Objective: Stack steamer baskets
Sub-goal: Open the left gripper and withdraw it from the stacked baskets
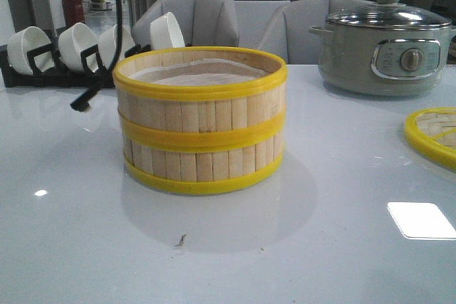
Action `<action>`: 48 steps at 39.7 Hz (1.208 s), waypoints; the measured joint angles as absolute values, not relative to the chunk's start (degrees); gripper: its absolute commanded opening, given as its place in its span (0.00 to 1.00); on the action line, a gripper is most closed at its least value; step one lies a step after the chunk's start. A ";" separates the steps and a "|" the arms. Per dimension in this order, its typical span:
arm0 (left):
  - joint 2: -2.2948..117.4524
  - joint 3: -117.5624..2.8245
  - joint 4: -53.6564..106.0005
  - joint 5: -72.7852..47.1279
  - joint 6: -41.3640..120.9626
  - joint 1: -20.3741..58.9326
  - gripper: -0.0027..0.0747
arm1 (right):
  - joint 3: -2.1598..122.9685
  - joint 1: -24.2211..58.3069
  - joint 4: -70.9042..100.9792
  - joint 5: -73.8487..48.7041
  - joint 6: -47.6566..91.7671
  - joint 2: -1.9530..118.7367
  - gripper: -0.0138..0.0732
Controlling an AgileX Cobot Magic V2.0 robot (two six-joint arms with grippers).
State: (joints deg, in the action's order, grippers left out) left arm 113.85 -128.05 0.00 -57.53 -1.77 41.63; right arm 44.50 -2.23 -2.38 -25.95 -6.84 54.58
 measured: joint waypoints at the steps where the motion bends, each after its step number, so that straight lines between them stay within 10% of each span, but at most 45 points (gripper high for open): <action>1: 113.07 -128.18 0.00 -57.53 -1.77 40.91 0.15 | 44.50 -2.23 -2.38 -25.95 -6.84 54.58 0.65; 21: 86.96 -122.61 -0.44 -58.84 -1.77 19.30 0.15 | 44.50 -0.45 -2.38 -25.68 -6.84 54.58 0.65; 48: 37.77 -56.98 -0.44 -36.16 -2.26 14.62 0.15 | 44.50 0.11 -0.91 -25.52 -6.84 54.58 0.65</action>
